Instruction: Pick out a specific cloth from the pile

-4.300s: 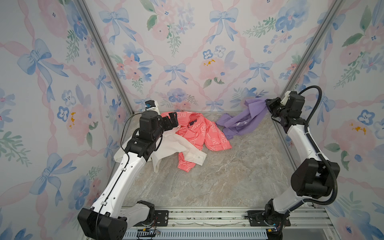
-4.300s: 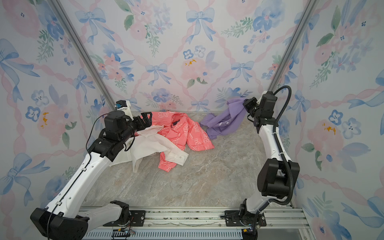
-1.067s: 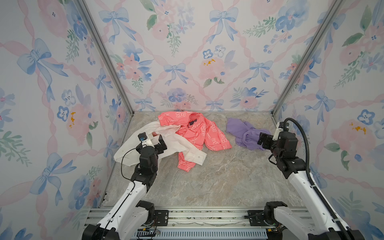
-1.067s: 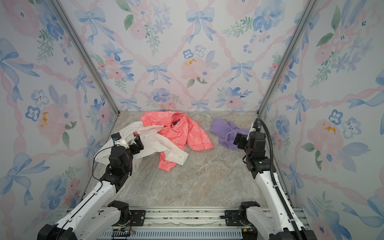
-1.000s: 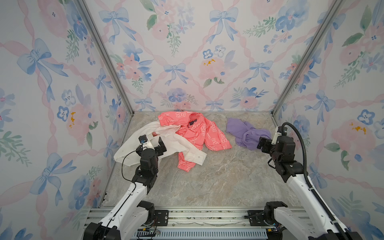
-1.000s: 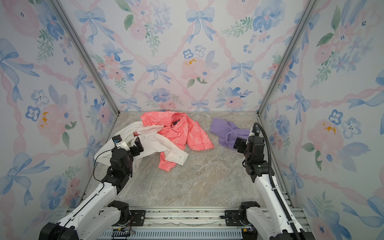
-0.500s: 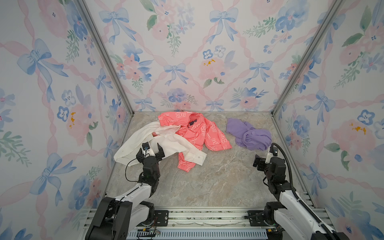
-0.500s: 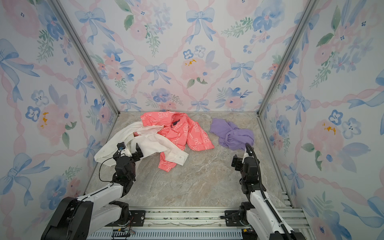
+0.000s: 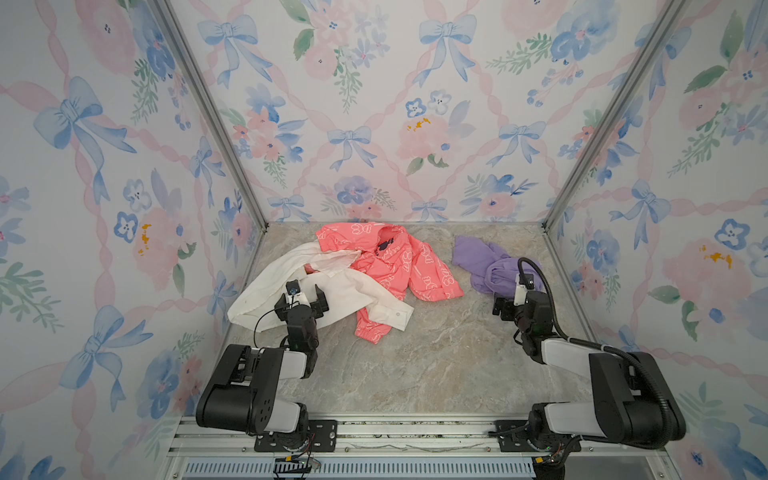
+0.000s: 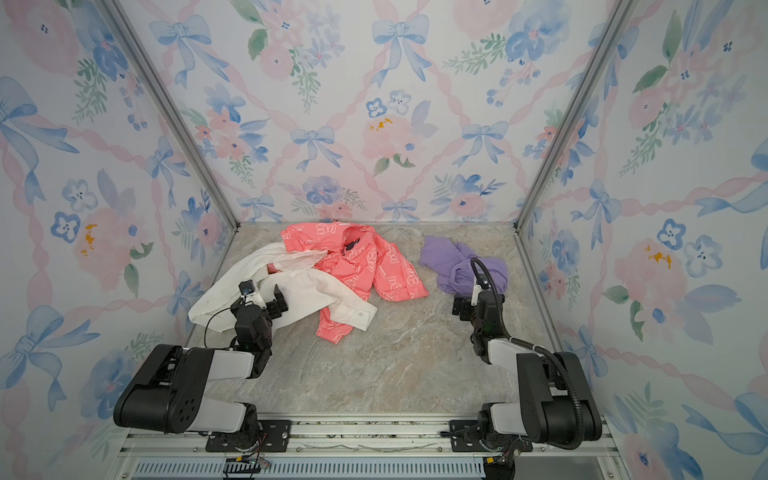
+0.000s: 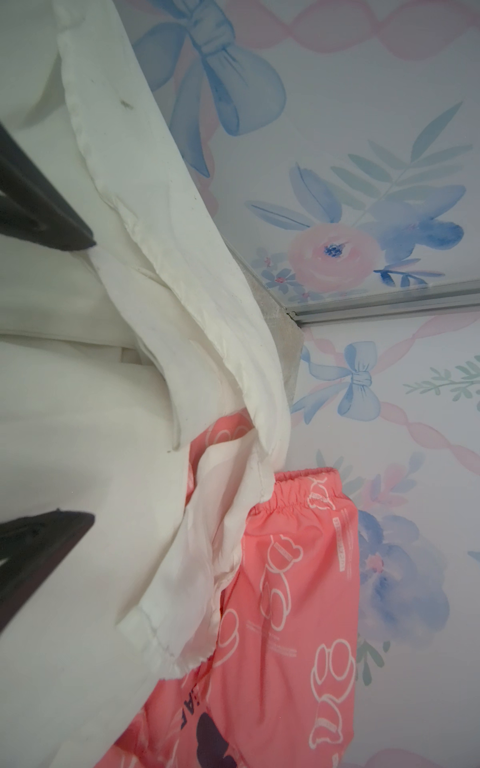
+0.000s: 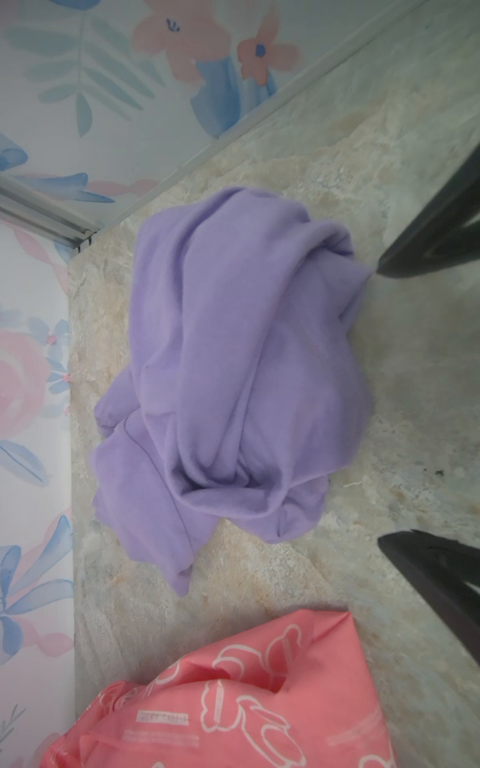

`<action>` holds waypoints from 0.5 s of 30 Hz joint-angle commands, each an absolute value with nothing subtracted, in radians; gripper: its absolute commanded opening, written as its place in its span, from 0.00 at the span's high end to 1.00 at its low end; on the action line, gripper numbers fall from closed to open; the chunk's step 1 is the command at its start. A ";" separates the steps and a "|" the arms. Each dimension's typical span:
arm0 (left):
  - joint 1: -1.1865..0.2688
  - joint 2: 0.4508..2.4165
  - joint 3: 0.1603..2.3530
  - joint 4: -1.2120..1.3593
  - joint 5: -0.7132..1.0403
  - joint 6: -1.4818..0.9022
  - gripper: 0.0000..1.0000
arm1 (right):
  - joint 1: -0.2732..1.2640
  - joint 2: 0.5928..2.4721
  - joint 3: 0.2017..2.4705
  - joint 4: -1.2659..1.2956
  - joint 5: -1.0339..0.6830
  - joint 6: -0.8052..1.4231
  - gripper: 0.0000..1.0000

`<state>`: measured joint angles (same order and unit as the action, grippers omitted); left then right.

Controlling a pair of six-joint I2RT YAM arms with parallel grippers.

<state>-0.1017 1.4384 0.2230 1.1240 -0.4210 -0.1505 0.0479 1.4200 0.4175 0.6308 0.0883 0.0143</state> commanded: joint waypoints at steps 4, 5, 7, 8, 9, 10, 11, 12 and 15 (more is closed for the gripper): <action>-0.092 1.443 0.206 1.207 -0.361 -0.147 0.02 | 0.046 1.516 0.430 0.801 0.075 -0.009 0.03; -0.092 1.446 0.200 1.219 -0.342 -0.140 0.02 | 0.043 1.529 0.415 0.838 0.075 -0.005 0.03; -0.092 1.471 0.191 1.258 -0.296 -0.121 0.02 | 0.040 1.554 0.386 0.929 0.054 -0.005 0.03; -0.091 1.497 0.178 1.305 -0.268 -0.108 0.02 | 0.038 1.552 0.387 0.923 0.050 -0.005 0.03; -0.091 1.530 0.166 1.352 -0.244 -0.097 0.02 | 0.037 1.548 0.389 0.911 0.048 -0.004 0.03; -0.095 1.560 0.159 1.421 -0.232 -0.078 0.02 | 0.034 1.547 0.393 0.902 0.044 -0.003 0.03; -0.103 1.555 0.171 1.391 -0.261 -0.081 0.02 | 0.033 1.546 0.392 0.903 0.040 -0.002 0.03; -0.108 1.549 0.177 1.369 -0.274 -0.084 0.02 | 0.031 1.547 0.392 0.905 0.037 0.000 0.03; -0.130 1.554 0.182 1.367 -0.333 -0.076 0.02 | 0.031 1.548 0.393 0.904 0.037 -0.001 0.03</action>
<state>-0.1143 1.5497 0.1829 1.3163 -0.3058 -0.1070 0.0387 1.5433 0.4004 0.8574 0.0536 -0.0040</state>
